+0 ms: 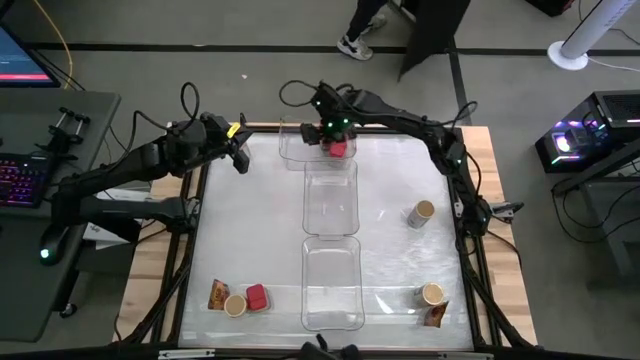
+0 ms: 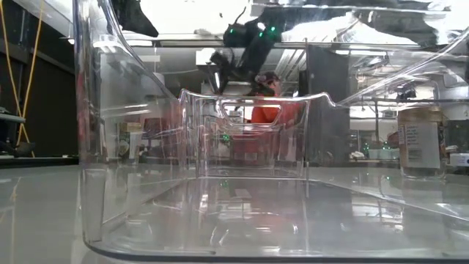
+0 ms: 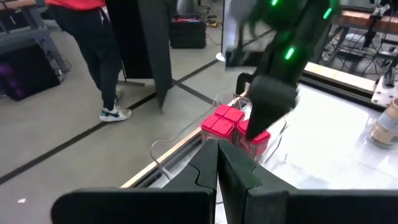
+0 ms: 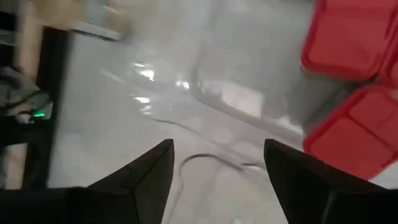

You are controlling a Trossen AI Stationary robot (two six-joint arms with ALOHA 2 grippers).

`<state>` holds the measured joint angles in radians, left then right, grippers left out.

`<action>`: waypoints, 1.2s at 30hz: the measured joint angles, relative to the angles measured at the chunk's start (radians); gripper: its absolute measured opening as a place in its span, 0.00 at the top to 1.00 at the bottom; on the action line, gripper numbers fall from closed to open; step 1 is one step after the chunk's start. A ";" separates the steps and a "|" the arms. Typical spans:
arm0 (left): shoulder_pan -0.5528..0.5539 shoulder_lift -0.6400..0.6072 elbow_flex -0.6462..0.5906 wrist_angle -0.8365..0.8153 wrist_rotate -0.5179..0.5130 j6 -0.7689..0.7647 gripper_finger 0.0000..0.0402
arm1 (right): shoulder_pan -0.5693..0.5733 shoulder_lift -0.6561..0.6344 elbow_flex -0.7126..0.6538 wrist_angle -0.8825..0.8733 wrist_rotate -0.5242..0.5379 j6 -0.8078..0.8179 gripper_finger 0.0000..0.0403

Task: Sort spices by type
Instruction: Put the right red seasoning can into the top transparent bin, then put the red seasoning can into the top transparent bin

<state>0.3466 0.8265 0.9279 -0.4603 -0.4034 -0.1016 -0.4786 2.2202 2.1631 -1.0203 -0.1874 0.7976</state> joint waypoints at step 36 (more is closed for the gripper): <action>0.000 -0.001 0.000 -0.024 0.003 -0.024 1.00 | 0.009 0.079 0.196 -0.134 0.257 -0.110 0.40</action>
<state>0.3466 0.8252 0.9283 -0.4839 -0.4009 -0.1259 -0.4692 2.2992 2.3588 -1.1542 0.0692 0.6877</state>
